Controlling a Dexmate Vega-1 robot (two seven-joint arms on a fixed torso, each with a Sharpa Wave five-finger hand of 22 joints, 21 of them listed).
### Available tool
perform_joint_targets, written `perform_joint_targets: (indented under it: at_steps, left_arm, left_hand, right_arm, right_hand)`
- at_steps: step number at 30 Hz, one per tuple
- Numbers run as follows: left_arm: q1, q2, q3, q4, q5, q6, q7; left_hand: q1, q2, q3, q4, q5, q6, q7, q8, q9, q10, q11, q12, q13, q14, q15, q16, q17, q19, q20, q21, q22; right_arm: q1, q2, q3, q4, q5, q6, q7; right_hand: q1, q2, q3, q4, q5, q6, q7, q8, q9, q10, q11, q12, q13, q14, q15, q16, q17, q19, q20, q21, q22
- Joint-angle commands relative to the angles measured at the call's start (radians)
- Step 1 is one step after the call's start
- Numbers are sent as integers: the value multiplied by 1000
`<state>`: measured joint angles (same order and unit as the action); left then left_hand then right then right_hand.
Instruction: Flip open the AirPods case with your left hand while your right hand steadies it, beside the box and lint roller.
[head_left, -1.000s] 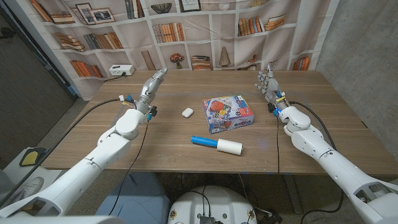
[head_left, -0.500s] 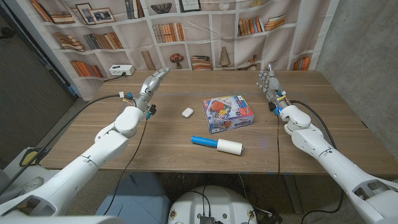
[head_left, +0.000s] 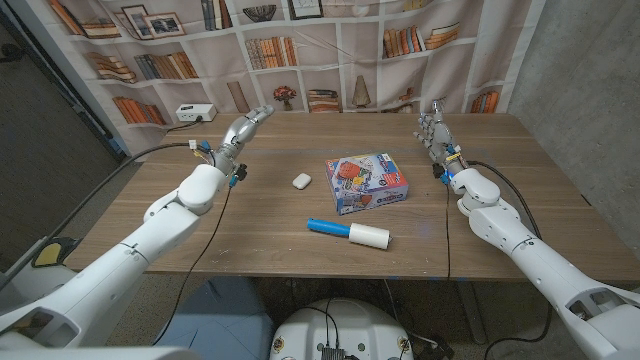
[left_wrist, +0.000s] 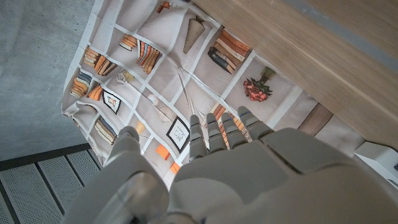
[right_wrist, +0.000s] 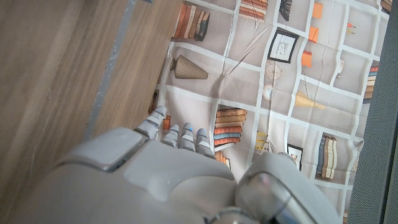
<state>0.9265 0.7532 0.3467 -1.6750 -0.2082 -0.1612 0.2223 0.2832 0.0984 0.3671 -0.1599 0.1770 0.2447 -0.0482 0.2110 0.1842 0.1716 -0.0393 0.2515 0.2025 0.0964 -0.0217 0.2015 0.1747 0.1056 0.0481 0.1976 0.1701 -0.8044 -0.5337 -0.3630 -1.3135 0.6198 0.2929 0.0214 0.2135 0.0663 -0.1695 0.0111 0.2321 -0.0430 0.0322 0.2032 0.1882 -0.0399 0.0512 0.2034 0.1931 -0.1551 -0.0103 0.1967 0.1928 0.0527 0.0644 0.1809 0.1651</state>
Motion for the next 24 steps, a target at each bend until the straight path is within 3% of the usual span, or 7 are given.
perform_joint_targets:
  at_steps: [1, 7, 24]
  left_arm:
    - [12, 15, -11, -12, 55, 0, 40]
    - [18, 34, -12, -31, 128, 13, 78]
    - [13, 78, -13, -83, 208, 57, 64]
  left_hand:
    - [13, 2, 8, 1, 2, 13, 3, 7, 3, 6, 0, 3, 3, -3, -4, -4, 4, 10, -7, 5, 4]
    - [5, 10, 9, 12, 0, 26, 4, 9, 4, 13, 4, 4, 4, 0, -8, -4, 6, 18, -14, 7, 5]
    - [-1, 4, 8, 15, -2, 37, 1, 6, 5, 28, -5, 6, 5, 8, -15, -6, 6, 24, -21, 5, 5]
  right_arm:
    - [0, 7, 3, -2, 3, -2, -10]
    - [-4, 5, 4, -12, 1, -3, -18]
    - [-23, -4, 13, -38, 1, -1, -33]
  right_hand:
    - [11, 0, -3, -7, -5, 3, -3, 0, 2, 6, 4, 1, 2, -4, -1, 0, 3, -6, 5, 3, 4]
    - [11, 0, -2, -8, -5, 3, -3, 0, 2, 7, 4, 1, 2, -4, -2, 0, 3, -7, 6, 3, 4]
    - [12, 2, -2, -8, -6, 4, -3, -1, 2, 8, 3, 1, 2, -4, -2, 1, 3, -6, 7, 4, 4]
